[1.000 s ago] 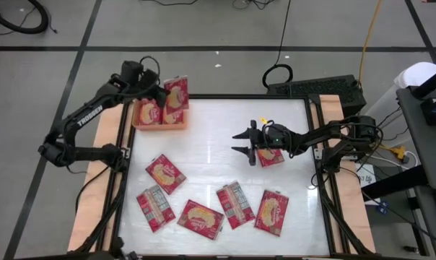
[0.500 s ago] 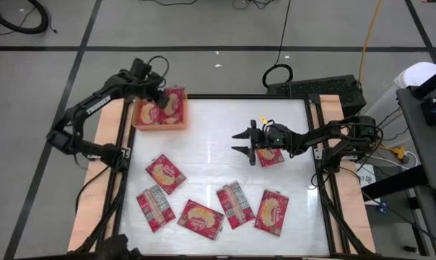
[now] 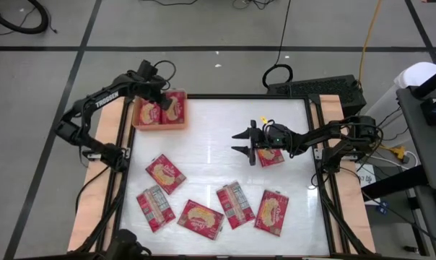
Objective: Sort popcorn bags into baskets
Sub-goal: Put the red popcorn bag into the orange bin
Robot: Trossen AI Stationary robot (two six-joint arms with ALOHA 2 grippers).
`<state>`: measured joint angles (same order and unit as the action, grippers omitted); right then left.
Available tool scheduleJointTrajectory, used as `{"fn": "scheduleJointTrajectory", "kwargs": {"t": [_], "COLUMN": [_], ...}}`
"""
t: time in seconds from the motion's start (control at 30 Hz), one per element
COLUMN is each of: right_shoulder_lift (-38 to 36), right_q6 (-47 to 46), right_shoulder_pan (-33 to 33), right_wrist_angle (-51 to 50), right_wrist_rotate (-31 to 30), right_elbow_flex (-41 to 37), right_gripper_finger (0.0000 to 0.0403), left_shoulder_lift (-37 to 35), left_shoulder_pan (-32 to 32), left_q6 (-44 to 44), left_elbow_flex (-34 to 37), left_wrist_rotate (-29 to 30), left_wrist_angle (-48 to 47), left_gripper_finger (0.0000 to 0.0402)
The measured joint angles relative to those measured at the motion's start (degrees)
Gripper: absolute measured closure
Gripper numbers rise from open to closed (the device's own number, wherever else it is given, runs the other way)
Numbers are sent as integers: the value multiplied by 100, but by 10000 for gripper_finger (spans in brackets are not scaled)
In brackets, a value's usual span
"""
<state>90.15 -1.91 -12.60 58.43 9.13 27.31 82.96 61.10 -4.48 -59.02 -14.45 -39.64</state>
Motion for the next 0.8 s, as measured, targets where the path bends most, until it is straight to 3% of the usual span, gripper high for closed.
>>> {"fn": "scheduleJointTrajectory", "kwargs": {"t": [0.23,0.47,0.6,0.8], "right_shoulder_lift": [2,2,2,-59], "right_q6": [34,92,-125,-364], "right_shoulder_pan": [0,0,29,215], "right_wrist_angle": [-2,-2,6,-110], "right_wrist_rotate": [0,-2,-9,-317], "right_elbow_flex": [0,0,0,4], "right_gripper_finger": [195,195,195,195], "left_shoulder_lift": [2,2,-19,-155], "left_shoulder_pan": [-77,-363,-477,-1014], "left_q6": [-155,-71,209,97], "left_elbow_flex": [0,0,0,0], "left_wrist_rotate": [266,1308,1579,1577], "left_wrist_angle": [-32,138,320,517], "left_gripper_finger": [294,227,191,185]}}
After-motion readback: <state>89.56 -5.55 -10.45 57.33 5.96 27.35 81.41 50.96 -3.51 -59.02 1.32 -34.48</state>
